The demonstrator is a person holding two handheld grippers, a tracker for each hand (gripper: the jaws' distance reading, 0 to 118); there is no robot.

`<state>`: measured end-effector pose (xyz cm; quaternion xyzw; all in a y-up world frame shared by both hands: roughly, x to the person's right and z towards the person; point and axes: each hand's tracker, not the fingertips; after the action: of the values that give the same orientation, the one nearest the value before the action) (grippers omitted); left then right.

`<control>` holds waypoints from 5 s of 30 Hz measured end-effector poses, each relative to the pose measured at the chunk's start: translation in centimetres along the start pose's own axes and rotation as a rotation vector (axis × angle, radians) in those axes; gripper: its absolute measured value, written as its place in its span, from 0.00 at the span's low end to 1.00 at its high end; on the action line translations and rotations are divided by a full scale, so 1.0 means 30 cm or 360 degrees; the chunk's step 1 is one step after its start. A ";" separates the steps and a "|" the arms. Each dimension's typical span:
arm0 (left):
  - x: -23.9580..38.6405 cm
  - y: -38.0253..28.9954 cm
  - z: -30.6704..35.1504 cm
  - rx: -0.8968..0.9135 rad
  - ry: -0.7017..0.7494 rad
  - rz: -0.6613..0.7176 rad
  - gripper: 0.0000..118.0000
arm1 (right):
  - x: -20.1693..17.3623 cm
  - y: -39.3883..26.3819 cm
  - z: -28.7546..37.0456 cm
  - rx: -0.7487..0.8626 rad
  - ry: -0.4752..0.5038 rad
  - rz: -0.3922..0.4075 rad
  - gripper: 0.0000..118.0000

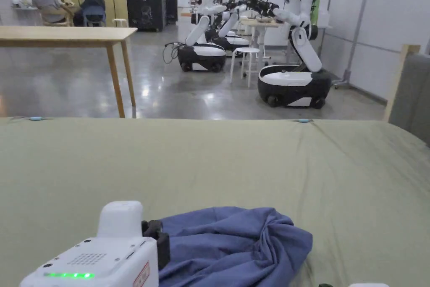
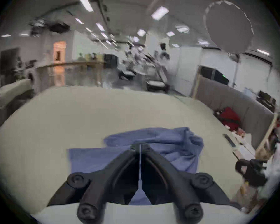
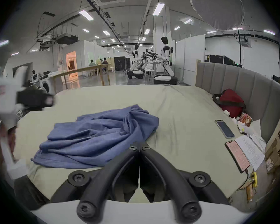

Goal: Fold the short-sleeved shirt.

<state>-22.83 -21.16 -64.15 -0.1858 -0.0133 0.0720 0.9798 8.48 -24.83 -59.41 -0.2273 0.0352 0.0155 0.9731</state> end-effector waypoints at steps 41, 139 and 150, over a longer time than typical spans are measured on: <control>-0.550 -0.103 -0.684 -0.1056 0.0406 -0.0041 0.84 | -0.055 -0.076 -0.186 -0.0211 0.0012 -0.0032 0.01; -0.491 0.555 -0.589 -0.0345 0.0672 -0.0329 0.01 | 0.226 0.826 -0.804 -0.0248 -0.0164 0.0198 0.08; -0.546 0.036 -0.245 -0.0528 0.0502 -0.0169 0.01 | 0.291 0.285 -0.498 -0.0455 -0.0030 0.0024 0.08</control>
<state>-38.79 -25.20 -71.37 -0.3522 0.1186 -0.0127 0.9283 15.87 -23.69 -77.20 -0.3633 0.0251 0.0299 0.9308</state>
